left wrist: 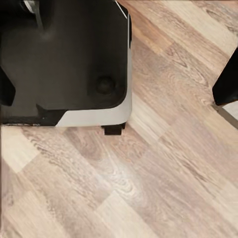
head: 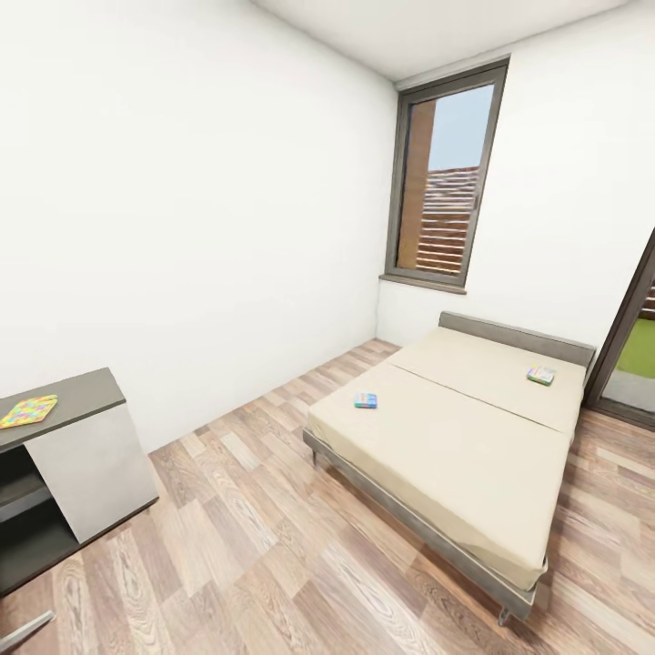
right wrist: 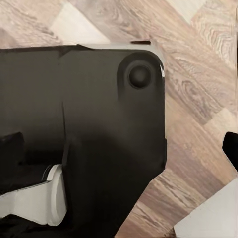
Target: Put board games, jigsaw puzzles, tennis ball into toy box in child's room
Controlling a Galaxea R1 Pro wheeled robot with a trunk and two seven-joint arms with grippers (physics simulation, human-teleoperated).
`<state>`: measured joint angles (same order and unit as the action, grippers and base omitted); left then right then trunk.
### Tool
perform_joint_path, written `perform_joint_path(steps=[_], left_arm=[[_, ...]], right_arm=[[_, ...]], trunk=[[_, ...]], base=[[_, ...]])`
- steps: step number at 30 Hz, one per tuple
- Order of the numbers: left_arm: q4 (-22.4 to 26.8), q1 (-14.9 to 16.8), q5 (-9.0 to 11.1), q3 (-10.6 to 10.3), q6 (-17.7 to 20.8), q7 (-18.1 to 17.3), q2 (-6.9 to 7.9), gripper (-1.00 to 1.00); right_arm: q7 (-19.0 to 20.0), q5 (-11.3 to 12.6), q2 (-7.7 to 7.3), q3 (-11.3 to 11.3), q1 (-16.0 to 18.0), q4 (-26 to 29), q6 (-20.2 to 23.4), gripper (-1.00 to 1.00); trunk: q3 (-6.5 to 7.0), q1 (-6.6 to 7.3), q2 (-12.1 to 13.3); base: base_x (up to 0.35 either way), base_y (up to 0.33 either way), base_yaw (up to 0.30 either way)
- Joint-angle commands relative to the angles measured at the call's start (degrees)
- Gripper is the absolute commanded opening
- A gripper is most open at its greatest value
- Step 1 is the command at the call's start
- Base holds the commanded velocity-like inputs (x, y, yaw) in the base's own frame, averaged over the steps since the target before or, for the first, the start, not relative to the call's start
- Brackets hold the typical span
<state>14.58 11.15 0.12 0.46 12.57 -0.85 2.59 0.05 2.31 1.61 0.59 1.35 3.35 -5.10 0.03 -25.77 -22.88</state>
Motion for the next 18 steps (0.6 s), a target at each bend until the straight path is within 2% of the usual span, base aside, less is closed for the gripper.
perform_joint_path(steps=[1,4,7,11,14,17,18], left_arm=[[0.2,1.9,0.1,0.1,1.6,-0.1,0.02,1.0],[0.2,5.6,0.2,0.2,4.4,-0.1,0.03,1.0],[0.3,10.4,0.3,0.3,8.9,-0.2,0.04,1.0],[1.5,14.4,0.3,0.3,11.6,-0.2,0.63,1.0],[3.3,15.9,0.5,0.6,12.9,-0.4,1.53,1.0],[7.7,16.6,1.6,2.5,17.1,-2.0,2.53,1.0],[10.2,16.7,2.0,3.6,19.7,-3.0,2.95,1.0]], right_arm=[[0.0,1.8,-0.05,0.2,0.9,1.4,0.8,1.0],[0.1,5.0,-0.6,0.3,3.2,3.6,4.7,1.0],[0.4,8.5,-3.36,0.3,7.0,5.8,11.4,1.0],[0.5,9.6,-5.35,0.4,9.5,9.3,14.6,1.0],[0.5,9.8,-5.79,0.4,10.8,12.8,18.0,1.0],[0.5,9.9,-5.91,0.4,11.9,19.2,24.8,1.0],[0.5,9.9,-5.85,0.4,12.2,22.6,27.7,1.0]], trunk=[[-0.03,-0.02,0.0],[-0.03,-0.02,0.0],[-0.03,-0.02,0.0],[-0.03,-0.02,0.0],[-0.03,-0.02,0.0],[-0.03,-0.02,0.0],[-0.03,-0.02,0.0]], base=[[0.0,0.0,0.0],[0.0,0.0,0.0],[0.0,0.0,0.0],[0.0,0.0,0.0],[0.0,0.0,0.0],[0.0,0.0,0.0],[0.0,0.0,0.0]])
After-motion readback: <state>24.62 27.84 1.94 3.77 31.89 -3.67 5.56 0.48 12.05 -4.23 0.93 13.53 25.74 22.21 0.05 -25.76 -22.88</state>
